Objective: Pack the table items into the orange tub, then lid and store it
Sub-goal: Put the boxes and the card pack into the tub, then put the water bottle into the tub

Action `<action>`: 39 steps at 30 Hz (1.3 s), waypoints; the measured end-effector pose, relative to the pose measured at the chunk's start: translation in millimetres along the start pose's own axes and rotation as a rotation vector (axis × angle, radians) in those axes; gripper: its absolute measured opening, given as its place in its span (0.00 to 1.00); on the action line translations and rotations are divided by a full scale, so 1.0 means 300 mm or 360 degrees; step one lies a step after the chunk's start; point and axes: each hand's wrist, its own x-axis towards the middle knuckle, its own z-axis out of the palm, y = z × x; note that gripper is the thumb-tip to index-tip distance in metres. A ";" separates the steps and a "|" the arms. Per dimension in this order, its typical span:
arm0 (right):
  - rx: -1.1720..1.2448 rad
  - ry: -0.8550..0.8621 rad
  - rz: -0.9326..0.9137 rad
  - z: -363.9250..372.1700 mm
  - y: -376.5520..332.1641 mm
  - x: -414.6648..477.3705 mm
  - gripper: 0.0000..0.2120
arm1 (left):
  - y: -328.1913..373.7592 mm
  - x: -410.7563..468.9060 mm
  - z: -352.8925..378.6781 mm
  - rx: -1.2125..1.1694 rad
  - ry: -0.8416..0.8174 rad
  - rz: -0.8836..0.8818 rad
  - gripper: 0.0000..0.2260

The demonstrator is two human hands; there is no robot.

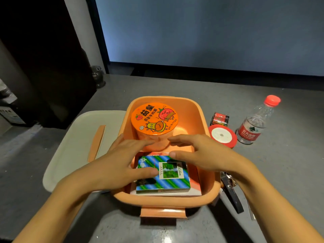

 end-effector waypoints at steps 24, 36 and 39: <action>-0.0346 0.1216 0.0373 -0.384 0.363 -0.198 0.33 | 0.304 0.328 0.086 0.0239 0.0321 0.0237 0.41; 0.0064 0.1151 0.0247 -0.435 0.556 -0.098 0.14 | 0.276 0.300 0.137 0.0246 0.0439 -0.0294 0.39; 0.0021 0.1446 -0.0029 -0.473 0.434 -0.095 0.13 | 0.217 0.258 0.115 0.0202 0.0537 -0.0333 0.39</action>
